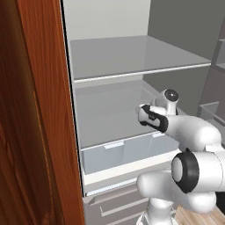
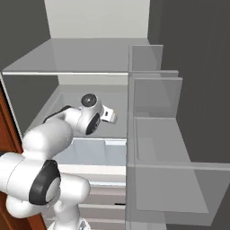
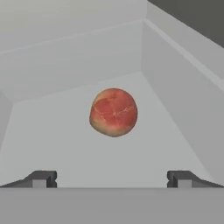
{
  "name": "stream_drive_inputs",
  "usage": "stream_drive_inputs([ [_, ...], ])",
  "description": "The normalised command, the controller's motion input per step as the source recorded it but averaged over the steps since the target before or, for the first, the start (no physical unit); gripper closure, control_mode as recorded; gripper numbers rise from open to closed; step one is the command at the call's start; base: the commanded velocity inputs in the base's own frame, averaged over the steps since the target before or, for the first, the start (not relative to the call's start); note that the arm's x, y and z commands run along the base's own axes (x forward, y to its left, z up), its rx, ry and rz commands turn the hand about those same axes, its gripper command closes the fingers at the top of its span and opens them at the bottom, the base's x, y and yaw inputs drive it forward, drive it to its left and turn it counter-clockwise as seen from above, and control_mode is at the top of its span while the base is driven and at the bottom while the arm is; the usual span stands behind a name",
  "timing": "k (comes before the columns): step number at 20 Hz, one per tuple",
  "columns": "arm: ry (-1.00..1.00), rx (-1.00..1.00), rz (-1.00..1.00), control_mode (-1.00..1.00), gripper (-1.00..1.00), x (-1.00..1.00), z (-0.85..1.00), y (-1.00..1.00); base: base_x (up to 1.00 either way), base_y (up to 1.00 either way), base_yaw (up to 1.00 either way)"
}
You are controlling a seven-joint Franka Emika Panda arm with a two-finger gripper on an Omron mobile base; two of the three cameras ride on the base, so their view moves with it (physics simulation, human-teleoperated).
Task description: Retrieve the orange and peach from the fridge and place them into the bowl on the dining table.
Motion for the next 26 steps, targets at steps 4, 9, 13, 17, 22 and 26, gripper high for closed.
stream_drive_inputs([
  [4,0.06,0.01,0.0,-1.0,-1.0,0.46,-0.22,-0.01,0.0,0.0,0.0],
  [9,0.05,0.01,0.0,-1.0,-1.0,0.47,-0.21,-0.04,0.0,0.0,0.0],
  [13,0.02,0.02,0.0,-1.0,-1.0,0.43,-0.2,-0.08,0.0,0.0,0.0],
  [17,0.0,0.02,0.0,-1.0,-1.0,0.4,-0.19,-0.1,0.0,0.0,0.0],
  [22,0.0,0.0,0.0,-1.0,-1.0,0.27,-0.2,-0.02,0.0,0.0,0.0],
  [26,0.01,0.0,0.0,-1.0,-1.0,0.13,-0.23,0.0,0.0,0.0,0.0],
])
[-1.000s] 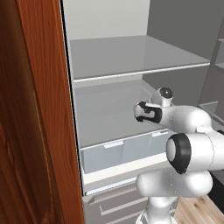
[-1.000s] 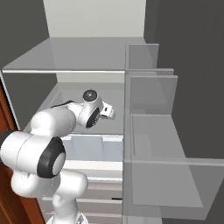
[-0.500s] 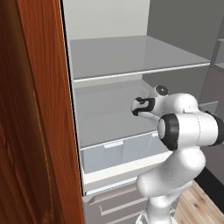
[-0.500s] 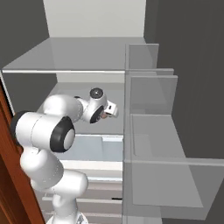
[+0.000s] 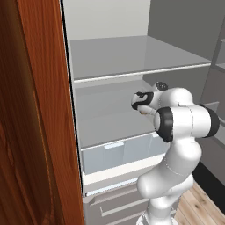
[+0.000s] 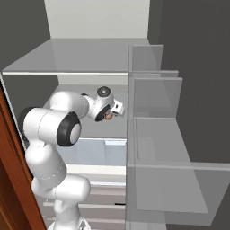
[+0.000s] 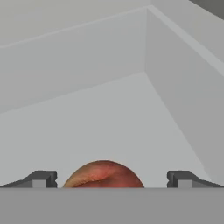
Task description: Retrieve the orange and peach from the fridge and place them into the bowl on the dining table.
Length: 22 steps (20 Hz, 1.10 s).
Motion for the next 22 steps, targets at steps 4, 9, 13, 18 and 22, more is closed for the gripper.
stream_drive_inputs([
  [4,0.04,0.0,0.0,-1.0,-1.0,0.0,-0.33,0.0,0.0,0.0,0.0],
  [9,0.03,0.0,0.0,-1.0,-1.0,-0.05,-0.45,0.0,0.0,0.0,0.0],
  [13,0.01,0.0,0.0,-1.0,-1.0,-0.14,-0.5,0.03,0.0,0.0,0.0],
  [18,0.0,0.0,0.0,-1.0,-1.0,-0.33,-0.62,0.14,0.0,0.0,0.0],
  [22,0.0,0.0,0.0,-1.0,-1.0,-0.47,-0.58,0.19,0.0,0.0,0.0],
])
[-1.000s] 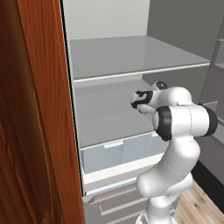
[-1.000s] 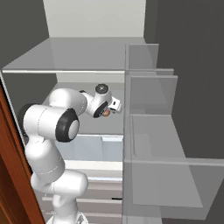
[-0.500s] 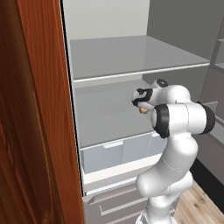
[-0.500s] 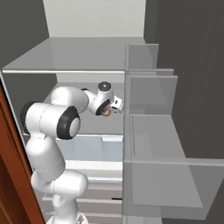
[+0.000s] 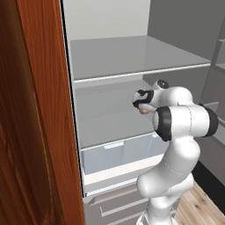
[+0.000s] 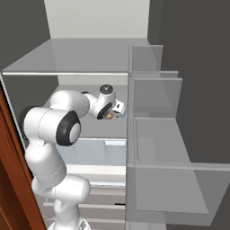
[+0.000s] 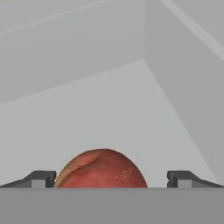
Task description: Retrieve the orange and peach from the fridge and place them into the bowl on the dining table.
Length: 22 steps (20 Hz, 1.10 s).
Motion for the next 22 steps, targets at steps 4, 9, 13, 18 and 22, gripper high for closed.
stream_drive_inputs([
  [4,0.0,0.0,0.0,-1.0,-1.0,-0.42,-0.51,0.15,0.0,0.0,0.0],
  [9,0.01,0.0,0.0,-1.0,-1.0,-0.17,-0.54,0.06,0.0,0.0,0.0],
  [13,0.0,0.0,0.0,-1.0,-1.0,0.09,-0.33,0.0,0.0,0.0,0.0],
  [18,0.0,0.0,0.0,-1.0,-1.0,0.06,-0.33,0.0,0.0,0.0,0.0],
  [22,0.05,0.0,0.0,-1.0,1.0,-0.02,-0.59,0.0,0.0,0.0,0.0],
])
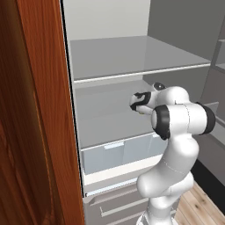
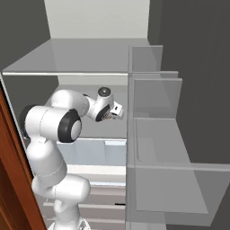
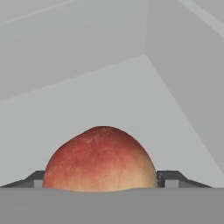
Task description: Retrieve the orange and peach from the fridge and place them into the bowl on the dining table.
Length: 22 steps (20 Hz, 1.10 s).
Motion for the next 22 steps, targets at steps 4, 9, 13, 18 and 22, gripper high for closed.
stream_drive_inputs([
  [4,0.05,0.0,0.0,-1.0,1.0,-0.04,-0.58,0.0,0.0,0.0,0.0],
  [9,0.0,0.0,0.0,-1.0,1.0,0.0,-0.15,0.0,0.0,0.0,0.0],
  [13,-0.01,0.0,0.0,-1.0,1.0,-0.41,-0.02,0.0,0.0,0.0,0.0],
  [18,-0.09,0.0,0.0,-1.0,1.0,-1.0,0.18,0.0,0.0,0.0,0.0],
  [22,-0.01,-0.02,0.11,-1.0,1.0,-1.0,0.72,0.09,0.0,0.0,0.0],
])
